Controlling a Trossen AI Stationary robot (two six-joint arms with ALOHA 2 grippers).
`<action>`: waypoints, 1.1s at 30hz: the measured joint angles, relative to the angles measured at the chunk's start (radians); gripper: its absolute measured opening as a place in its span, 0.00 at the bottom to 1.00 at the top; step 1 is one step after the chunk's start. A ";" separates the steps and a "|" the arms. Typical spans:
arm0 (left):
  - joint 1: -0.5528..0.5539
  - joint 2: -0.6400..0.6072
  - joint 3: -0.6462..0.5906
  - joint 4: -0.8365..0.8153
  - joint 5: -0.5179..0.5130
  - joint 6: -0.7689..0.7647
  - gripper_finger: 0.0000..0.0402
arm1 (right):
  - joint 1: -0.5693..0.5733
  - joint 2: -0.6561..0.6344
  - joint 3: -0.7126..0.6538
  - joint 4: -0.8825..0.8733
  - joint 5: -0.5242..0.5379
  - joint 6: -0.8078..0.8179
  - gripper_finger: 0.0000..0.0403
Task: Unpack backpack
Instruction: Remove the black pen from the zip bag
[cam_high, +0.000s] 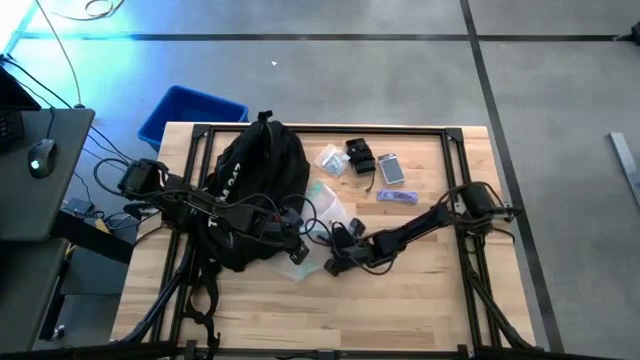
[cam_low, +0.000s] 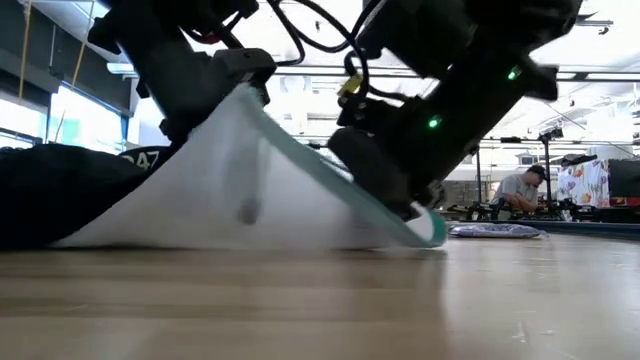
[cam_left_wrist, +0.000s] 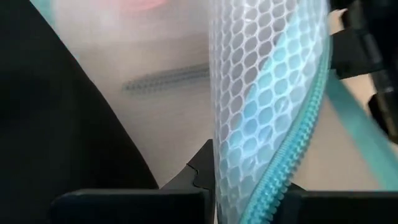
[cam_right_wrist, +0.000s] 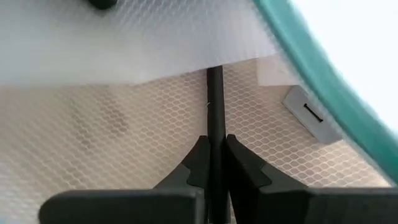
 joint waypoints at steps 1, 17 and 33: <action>0.000 0.000 0.000 -0.002 -0.006 -0.001 0.00 | 0.001 -0.018 -0.002 -0.024 -0.020 -0.011 0.02; -0.040 0.000 0.000 0.139 -0.022 0.029 0.00 | 0.005 -0.199 -0.001 -0.225 -0.155 -0.002 0.00; -0.044 0.000 0.000 0.137 -0.111 -0.003 0.00 | 0.138 -0.722 -0.125 -0.562 -0.416 0.034 0.00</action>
